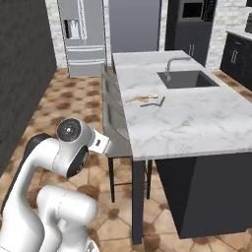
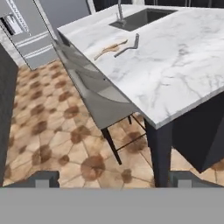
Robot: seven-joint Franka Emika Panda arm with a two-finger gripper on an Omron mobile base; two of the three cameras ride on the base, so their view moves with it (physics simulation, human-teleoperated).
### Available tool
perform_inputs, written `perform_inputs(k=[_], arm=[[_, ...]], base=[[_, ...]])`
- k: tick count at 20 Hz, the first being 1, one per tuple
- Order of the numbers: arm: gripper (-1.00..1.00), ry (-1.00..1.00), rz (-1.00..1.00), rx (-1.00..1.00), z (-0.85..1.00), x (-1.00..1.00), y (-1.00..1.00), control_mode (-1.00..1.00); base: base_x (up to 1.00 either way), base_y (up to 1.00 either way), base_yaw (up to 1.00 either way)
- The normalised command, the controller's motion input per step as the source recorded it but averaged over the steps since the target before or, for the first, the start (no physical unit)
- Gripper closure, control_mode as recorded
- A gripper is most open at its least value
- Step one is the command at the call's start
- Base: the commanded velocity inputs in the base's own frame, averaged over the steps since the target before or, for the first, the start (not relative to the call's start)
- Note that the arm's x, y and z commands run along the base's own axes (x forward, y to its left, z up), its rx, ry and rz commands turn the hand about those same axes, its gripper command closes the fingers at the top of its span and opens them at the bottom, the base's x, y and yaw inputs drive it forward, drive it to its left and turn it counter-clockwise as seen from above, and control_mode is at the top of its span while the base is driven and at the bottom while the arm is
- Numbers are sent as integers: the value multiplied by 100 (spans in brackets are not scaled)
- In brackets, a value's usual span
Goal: Pick up the metallic utensils from the counter and place them in the open drawer. Make sure not to pick up any wooden utensils.
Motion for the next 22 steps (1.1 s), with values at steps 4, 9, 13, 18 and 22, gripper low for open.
perform_inputs(k=[4, 9, 13, 18, 22], arm=[[-100, 0, 0, 0, 0, 0, 0, 100], [-100, 0, 0, 0, 0, 0, 0, 100], [-100, 0, 0, 0, 0, 0, 0, 100], [-100, 0, 0, 0, 0, 0, 0, 100], [-100, 0, 0, 0, 0, 0, 0, 100]], base=[[79, 100, -33], [64, 100, -36], [31, 83, -55], [36, 57, -71], [38, 69, -73]])
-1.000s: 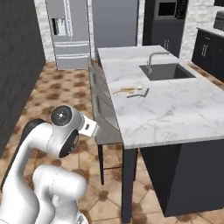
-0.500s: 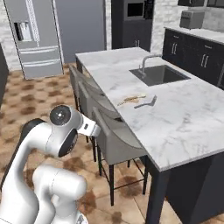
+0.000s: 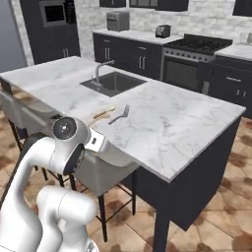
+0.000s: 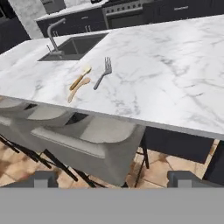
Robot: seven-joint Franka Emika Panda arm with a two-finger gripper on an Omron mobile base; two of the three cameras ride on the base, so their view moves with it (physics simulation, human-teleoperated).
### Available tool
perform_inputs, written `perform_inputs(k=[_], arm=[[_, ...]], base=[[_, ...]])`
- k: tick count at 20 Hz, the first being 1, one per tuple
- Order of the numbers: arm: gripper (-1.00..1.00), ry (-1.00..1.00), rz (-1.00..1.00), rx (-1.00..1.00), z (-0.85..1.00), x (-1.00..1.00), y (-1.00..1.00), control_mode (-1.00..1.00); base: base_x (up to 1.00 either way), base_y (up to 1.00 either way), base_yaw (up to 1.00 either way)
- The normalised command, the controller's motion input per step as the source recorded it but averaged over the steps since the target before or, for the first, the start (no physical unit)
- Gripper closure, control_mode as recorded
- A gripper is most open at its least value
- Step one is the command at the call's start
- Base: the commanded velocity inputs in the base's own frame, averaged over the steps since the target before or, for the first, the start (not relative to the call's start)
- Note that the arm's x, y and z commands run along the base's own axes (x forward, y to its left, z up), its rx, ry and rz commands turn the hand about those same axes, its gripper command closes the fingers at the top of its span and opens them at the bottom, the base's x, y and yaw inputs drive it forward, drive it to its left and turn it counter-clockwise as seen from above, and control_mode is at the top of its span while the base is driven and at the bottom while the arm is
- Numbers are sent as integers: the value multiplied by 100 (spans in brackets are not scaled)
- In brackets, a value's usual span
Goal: Pick up the metallic utensils from the counter and place them in the open drawer. Make sure not to pick up any wooden utensils.
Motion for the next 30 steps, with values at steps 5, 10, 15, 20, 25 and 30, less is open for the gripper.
perform_inputs(k=[5, 10, 15, 20, 25, 30], arm=[[-100, 0, 0, 0, 0, 0, 0, 100], [-100, 0, 0, 0, 0, 0, 0, 100], [-100, 0, 0, 0, 0, 0, 0, 100], [-100, 0, 0, 0, 0, 0, 0, 100], [-100, 0, 0, 0, 0, 0, 0, 100], [-100, 0, 0, 0, 0, 0, 0, 100]], base=[[12, 99, -51], [3, 88, -35], [59, 21, -13], [71, 6, -7], [44, 50, -5], [41, 92, -13]])
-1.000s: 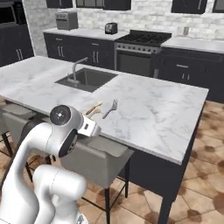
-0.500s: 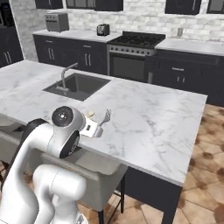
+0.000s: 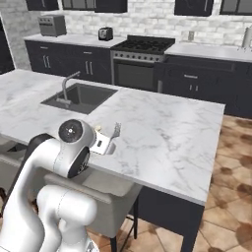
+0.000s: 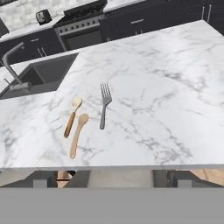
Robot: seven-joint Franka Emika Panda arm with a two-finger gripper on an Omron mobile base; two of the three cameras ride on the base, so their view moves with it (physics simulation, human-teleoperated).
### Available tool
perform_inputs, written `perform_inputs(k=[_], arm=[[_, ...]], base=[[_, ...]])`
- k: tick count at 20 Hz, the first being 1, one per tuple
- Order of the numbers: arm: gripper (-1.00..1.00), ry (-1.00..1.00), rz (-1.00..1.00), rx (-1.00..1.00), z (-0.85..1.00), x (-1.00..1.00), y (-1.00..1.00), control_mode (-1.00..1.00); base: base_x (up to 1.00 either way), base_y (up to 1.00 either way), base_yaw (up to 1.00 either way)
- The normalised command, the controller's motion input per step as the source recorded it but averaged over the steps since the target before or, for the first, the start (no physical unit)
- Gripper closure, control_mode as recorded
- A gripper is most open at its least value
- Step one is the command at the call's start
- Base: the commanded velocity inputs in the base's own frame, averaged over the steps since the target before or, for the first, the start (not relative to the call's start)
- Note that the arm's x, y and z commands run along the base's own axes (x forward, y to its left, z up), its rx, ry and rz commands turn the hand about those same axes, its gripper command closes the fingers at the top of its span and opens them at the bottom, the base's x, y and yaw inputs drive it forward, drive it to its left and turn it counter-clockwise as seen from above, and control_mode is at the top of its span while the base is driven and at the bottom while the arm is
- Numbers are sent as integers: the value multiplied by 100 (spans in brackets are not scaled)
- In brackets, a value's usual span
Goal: Pick up the metallic utensils from the counter and place them in the open drawer. Make sure not to pick up any wooden utensils.
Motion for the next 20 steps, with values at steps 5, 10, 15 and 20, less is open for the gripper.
perform_inputs(k=[5, 10, 15, 20], arm=[[-100, 0, -9, 0, -26, 38, 59, -100], [-100, 1, -1, 0, -25, 64, 71, -100], [-100, 18, 2, 0, -17, 83, 16, -100], [-100, 28, 6, 0, -8, 90, -2, -100]], base=[[25, 40, -7], [0, 0, 0], [0, 0, 0], [0, 0, 0]])
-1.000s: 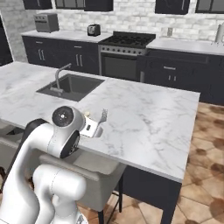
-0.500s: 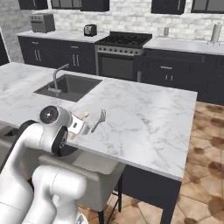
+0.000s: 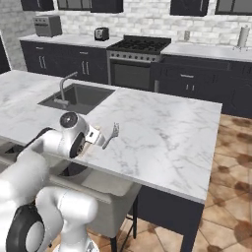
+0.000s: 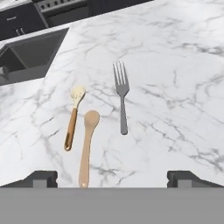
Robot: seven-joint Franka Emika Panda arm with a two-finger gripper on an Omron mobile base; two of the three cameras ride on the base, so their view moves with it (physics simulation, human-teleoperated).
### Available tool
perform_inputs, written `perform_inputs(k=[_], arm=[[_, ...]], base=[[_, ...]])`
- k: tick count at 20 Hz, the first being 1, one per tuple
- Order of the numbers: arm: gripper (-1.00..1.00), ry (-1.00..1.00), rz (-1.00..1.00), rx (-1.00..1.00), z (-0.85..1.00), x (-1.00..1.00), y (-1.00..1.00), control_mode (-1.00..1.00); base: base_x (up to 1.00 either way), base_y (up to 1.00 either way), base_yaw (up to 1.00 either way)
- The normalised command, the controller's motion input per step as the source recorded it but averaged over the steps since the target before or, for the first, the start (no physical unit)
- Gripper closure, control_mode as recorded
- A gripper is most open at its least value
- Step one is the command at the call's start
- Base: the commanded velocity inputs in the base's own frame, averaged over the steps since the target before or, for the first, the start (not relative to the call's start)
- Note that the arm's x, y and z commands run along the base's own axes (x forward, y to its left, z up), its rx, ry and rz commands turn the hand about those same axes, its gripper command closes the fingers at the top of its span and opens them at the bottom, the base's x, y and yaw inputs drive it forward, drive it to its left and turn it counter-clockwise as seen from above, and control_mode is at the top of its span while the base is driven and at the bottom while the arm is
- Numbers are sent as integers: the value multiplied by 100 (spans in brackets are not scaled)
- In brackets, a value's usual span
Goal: Pick up the metallic utensils from the counter and place them in the open drawer. Make sure not to pick up any wooden utensils.
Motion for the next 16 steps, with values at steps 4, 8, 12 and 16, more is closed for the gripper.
perform_inputs(k=[4, 8, 12, 16], arm=[[-100, 20, 4, 0, 0, 63, 0, -100], [-100, 11, 0, 0, 0, 37, 0, -100], [-100, 3, 0, 0, -16, 27, 0, -100], [-100, 0, 0, -1, -36, 3, 0, -100]], base=[[0, 0, 0], [0, 0, 0], [0, 0, 0], [0, 0, 0]])
